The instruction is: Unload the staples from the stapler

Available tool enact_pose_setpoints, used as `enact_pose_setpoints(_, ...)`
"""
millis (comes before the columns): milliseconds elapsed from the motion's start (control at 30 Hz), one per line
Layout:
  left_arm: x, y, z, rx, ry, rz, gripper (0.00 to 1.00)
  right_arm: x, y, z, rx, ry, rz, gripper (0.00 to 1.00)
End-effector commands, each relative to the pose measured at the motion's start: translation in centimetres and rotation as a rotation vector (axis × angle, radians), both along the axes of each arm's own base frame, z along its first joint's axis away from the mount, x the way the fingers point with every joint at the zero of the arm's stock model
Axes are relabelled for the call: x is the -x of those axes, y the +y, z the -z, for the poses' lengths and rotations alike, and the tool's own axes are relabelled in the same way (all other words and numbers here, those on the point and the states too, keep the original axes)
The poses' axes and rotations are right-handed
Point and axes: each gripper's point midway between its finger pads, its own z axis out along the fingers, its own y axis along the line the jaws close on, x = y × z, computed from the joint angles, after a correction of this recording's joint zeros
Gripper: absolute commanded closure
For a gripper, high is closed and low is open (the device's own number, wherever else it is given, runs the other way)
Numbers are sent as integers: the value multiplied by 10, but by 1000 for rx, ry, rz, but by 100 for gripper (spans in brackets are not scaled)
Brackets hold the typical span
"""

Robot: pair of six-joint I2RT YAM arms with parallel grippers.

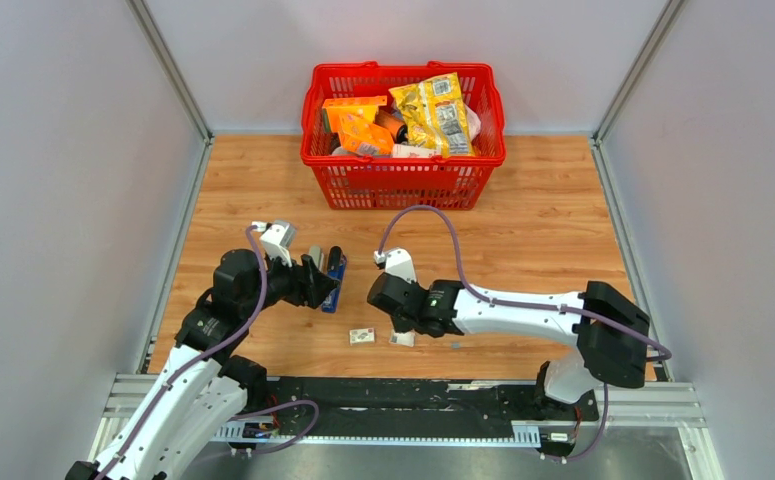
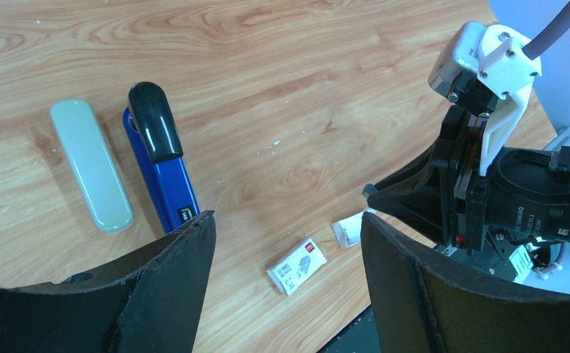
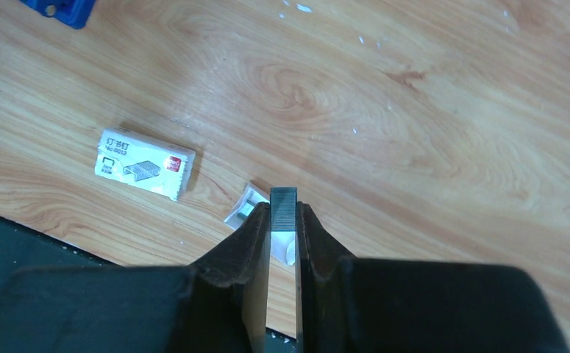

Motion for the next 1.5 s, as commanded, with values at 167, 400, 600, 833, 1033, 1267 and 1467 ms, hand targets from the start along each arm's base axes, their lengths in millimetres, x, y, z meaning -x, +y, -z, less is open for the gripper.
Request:
enact_pose_setpoints(167, 2, -5, -9, 28, -23, 32, 21, 10, -16, 2, -16, -31, 252, 87)
enact_pose_setpoints(400, 5, -7, -10, 35, -22, 50, 21, 20, -9, 15, -43, -10, 332, 87)
enact_pose_setpoints(600, 7, -9, -10, 43, -19, 65, 21, 26, -4, 28, -38, 10, 376, 89)
enact_pose_setpoints(833, 8, -11, -11, 48, -22, 75, 21, 28, -4, 34, -35, 16, 395, 88)
enact_pose_setpoints(1033, 8, -11, -11, 49, -22, 77, 21, 27, -5, 39, -24, 16, 410, 88)
enact_pose_setpoints(1267, 8, -12, -12, 52, -22, 82, 21, 24, -3, 41, -17, 6, 425, 87)
enact_pose_setpoints(1467, 9, -13, -11, 53, -19, 86, 21, 22, -4, 40, -15, -4, 436, 86)
